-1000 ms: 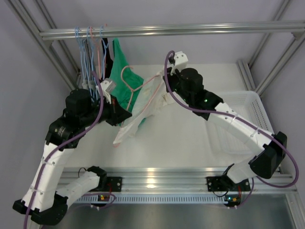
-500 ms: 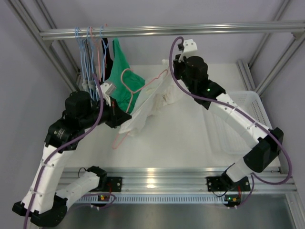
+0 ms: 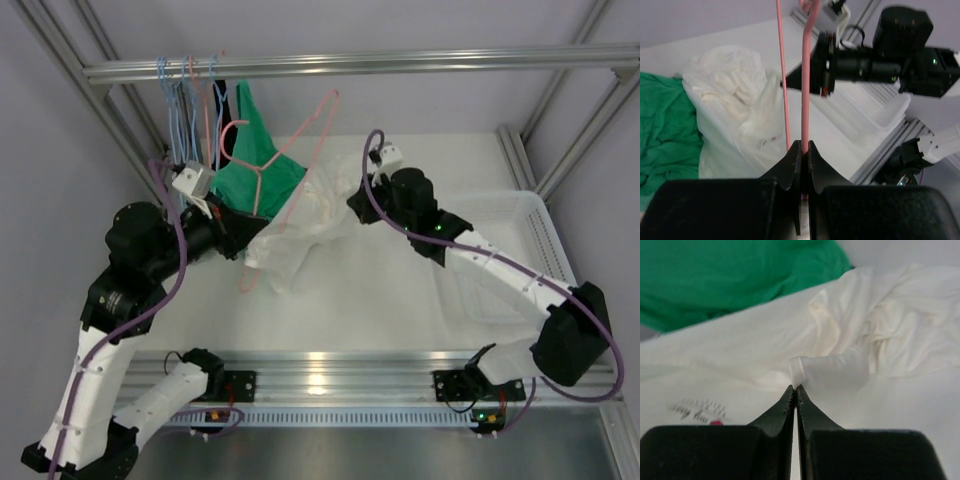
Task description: Remove the tank top from the hanger
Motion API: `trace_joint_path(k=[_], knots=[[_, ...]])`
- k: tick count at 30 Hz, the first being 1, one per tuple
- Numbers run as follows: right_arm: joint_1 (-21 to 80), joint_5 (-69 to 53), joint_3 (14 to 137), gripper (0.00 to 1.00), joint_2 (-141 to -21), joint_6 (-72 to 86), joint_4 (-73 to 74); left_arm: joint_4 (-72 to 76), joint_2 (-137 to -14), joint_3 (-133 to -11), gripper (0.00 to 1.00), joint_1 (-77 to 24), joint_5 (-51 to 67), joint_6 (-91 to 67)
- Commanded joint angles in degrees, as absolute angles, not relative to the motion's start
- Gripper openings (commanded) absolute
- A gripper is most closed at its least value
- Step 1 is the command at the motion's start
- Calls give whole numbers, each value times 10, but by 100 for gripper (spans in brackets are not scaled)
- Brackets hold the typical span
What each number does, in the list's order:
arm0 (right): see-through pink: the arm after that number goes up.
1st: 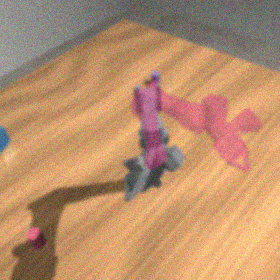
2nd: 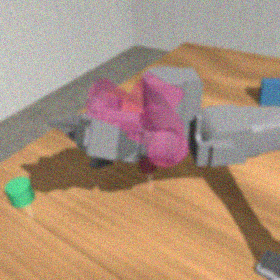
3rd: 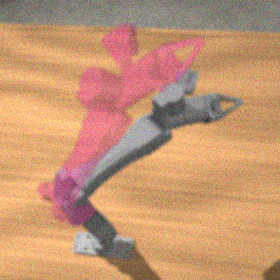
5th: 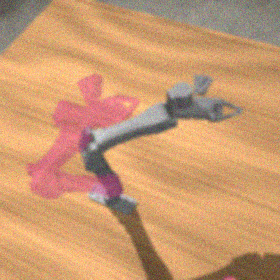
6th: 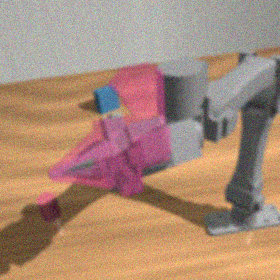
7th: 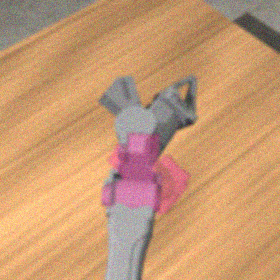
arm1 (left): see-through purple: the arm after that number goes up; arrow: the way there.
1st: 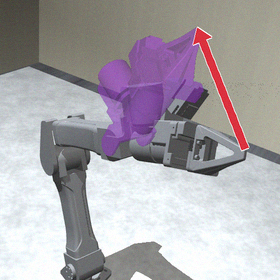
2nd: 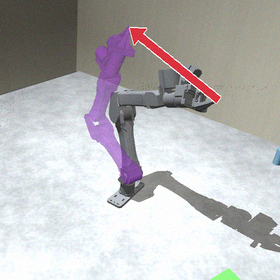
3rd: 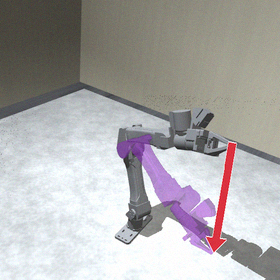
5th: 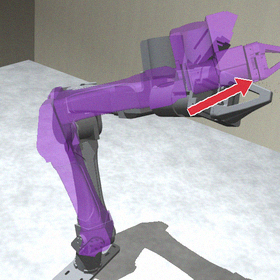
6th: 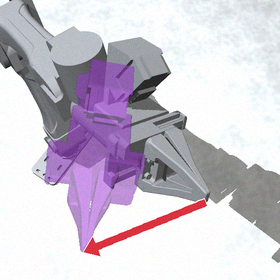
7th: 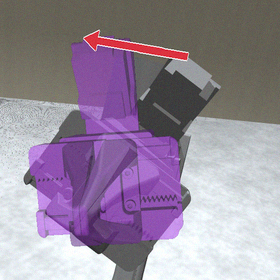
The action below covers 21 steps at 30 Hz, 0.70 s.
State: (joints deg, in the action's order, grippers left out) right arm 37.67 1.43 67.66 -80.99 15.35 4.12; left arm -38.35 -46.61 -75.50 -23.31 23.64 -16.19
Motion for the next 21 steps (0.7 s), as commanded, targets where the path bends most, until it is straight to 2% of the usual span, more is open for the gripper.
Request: trace_joint_path(k=[1, 3, 9, 17, 20, 21], knots=[[415, -108, 608, 0, -730, 228, -79, -185, -457, -723, 0, -236, 220, -206], [431, -129, 556, 0, -701, 246, -99, -82, -461, -683, 0, -235, 218, -230], [443, -95, 459, 0, -640, 245, -68, 42, -519, -683, 0, -236, 192, -205], [428, 82, 447, 0, -664, 235, 77, 57, -537, -760, 0, -236, 194, -206], [427, 31, 427, 0, -677, 253, 51, 77, -520, -760, 0, -236, 229, -189], [429, -48, 417, 0, -673, 258, 24, 93, -515, -753, 0, -236, 244, -179]])
